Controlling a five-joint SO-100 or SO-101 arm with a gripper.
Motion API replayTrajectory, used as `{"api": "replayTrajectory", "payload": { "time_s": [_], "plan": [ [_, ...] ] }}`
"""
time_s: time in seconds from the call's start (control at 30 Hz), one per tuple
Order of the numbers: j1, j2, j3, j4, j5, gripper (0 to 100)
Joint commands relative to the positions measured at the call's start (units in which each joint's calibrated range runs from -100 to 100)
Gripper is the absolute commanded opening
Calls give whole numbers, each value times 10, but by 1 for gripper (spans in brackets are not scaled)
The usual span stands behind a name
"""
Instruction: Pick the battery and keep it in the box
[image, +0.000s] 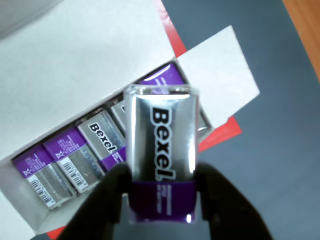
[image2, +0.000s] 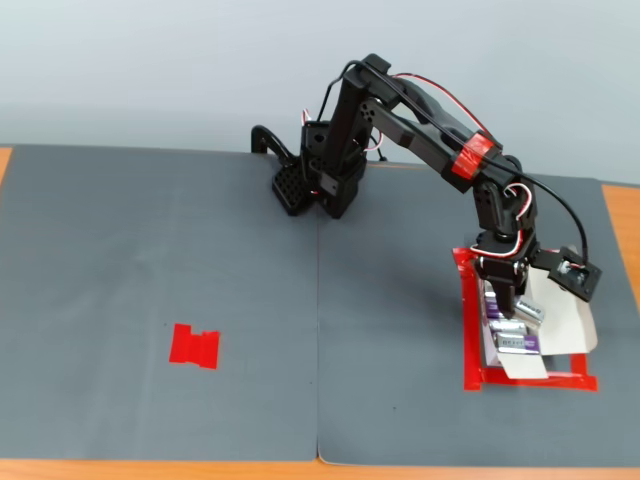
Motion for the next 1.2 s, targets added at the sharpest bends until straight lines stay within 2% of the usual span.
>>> {"api": "replayTrajectory", "payload": {
  "time_s": [0.0, 0.3, 0.9, 1.17],
  "plan": [
    [-19, -3, -34, 0, -2, 8],
    [-55, -1, -29, -3, -2, 8],
    [-55, -1, -18, 1, -2, 9],
    [-55, -9, 13, 1, -2, 27]
  ]
}}
